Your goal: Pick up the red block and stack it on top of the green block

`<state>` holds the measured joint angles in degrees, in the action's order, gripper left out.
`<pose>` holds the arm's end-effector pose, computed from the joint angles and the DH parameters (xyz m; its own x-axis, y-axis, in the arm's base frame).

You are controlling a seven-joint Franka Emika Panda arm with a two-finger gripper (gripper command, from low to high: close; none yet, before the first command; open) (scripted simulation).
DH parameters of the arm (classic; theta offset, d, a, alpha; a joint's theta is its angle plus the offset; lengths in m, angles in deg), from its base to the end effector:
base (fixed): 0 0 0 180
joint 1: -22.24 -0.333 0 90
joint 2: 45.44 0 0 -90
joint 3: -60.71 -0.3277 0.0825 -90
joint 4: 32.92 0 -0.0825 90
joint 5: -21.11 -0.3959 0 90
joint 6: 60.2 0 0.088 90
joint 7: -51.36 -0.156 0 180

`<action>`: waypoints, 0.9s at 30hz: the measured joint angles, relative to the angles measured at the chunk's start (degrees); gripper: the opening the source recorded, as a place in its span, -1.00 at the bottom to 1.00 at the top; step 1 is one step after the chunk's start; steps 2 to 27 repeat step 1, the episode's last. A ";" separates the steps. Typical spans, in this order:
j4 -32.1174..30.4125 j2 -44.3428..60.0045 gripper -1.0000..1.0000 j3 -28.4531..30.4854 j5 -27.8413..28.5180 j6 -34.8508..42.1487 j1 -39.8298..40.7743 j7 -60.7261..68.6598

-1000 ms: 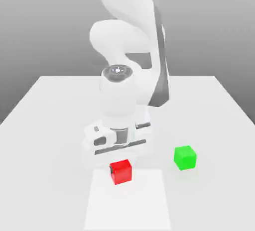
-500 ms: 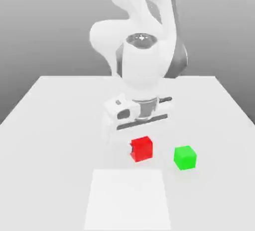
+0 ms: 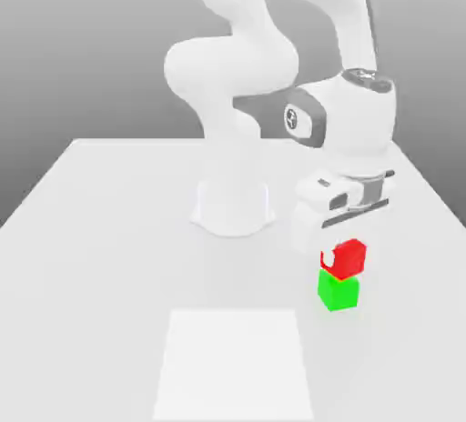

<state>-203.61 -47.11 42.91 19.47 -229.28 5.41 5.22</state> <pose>0.2629 0.1774 0.1337 0.9739 -0.2271 0.0024 -0.2271 -0.9739 0.0025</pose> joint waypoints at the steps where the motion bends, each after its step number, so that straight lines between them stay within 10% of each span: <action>1: 0.00 0.00 1.00 0.00 0.00 0.00 -0.04 0.00; 27: 0.00 0.00 1.00 0.00 0.00 0.00 -0.04 0.00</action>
